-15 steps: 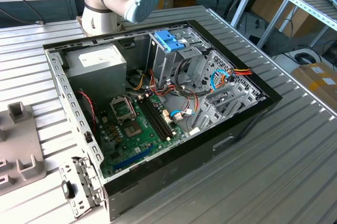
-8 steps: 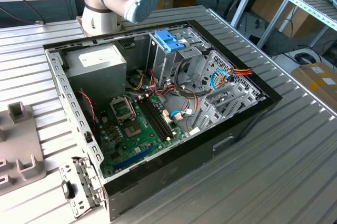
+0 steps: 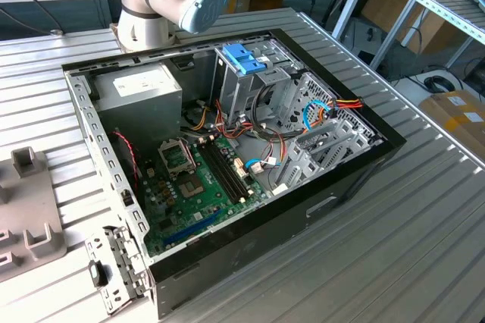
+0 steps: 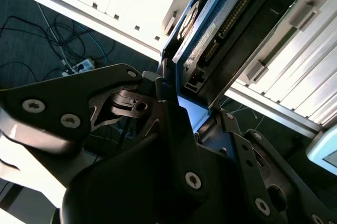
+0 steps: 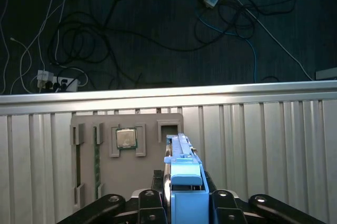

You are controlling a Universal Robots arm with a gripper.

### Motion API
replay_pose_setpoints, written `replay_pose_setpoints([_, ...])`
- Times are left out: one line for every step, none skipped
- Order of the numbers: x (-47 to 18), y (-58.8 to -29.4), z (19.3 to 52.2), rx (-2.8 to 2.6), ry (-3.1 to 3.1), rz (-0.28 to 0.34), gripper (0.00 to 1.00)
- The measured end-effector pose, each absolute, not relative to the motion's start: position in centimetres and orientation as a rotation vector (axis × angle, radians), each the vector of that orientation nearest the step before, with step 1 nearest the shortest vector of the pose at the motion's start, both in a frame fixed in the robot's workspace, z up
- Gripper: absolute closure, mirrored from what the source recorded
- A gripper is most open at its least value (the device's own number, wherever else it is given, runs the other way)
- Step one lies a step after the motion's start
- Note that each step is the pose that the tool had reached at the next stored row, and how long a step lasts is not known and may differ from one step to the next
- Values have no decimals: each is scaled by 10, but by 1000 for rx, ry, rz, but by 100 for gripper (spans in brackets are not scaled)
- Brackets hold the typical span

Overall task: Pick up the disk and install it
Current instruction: 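Pick up the disk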

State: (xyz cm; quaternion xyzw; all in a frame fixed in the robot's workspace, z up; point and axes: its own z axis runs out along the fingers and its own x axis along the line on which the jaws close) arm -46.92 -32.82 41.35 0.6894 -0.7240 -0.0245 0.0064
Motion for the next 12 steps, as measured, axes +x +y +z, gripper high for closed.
replay_pose_setpoints([-469,-328,414,2157,-2265,-76,63])
replay_pose_setpoints([-469,-328,414,2157,-2265,-76,63])
replay_pose_setpoints([-469,-328,415,2157,-2265,-76,63])
replay_pose_setpoints([-469,-328,415,2157,-2265,-76,63])
replay_pose_setpoints([-469,-328,416,2157,-2265,-77,63])
replay_pose_setpoints([-469,-328,417,2157,-2265,-77,63])
replay_pose_setpoints([-469,-328,417,2157,-2265,-77,63])
replay_pose_setpoints([-469,-328,418,2157,-2265,-77,63])
replay_pose_setpoints([-469,-328,418,2157,-2265,-76,63])
replay_pose_setpoints([-469,-328,419,2157,-2265,-76,63])
replay_pose_setpoints([-469,-328,419,2157,-2265,-76,63])
replay_pose_setpoints([-469,-328,420,2157,-2265,-77,63])
